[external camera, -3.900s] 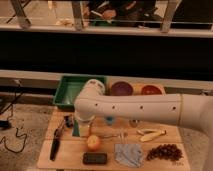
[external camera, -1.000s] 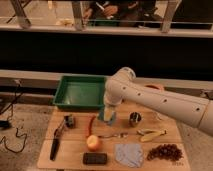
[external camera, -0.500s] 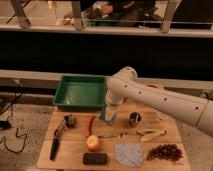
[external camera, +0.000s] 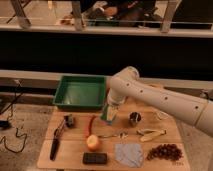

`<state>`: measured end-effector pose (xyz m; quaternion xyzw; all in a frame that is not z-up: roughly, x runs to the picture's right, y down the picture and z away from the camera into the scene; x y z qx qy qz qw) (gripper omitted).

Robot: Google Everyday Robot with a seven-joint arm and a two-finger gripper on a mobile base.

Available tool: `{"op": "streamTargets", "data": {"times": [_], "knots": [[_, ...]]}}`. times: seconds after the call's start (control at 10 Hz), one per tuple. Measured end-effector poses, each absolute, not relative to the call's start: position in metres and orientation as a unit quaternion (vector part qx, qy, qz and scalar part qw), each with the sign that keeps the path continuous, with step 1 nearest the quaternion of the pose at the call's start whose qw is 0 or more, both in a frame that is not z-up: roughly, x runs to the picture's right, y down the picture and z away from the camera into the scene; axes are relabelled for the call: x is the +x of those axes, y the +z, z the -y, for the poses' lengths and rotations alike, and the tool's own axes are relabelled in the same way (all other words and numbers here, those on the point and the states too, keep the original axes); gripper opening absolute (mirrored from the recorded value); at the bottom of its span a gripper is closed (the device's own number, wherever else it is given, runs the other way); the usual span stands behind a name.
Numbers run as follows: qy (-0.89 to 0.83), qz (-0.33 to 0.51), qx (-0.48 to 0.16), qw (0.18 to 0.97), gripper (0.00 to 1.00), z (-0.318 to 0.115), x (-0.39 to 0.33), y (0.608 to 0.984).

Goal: Place sponge in plastic cup

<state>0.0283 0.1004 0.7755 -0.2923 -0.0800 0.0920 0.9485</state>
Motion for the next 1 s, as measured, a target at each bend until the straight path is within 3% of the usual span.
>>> {"op": "streamTargets", "data": {"times": [1.0], "knots": [[0.068,0.057,-0.324,0.942,0.14,-0.108,0.026,0.793]]}}
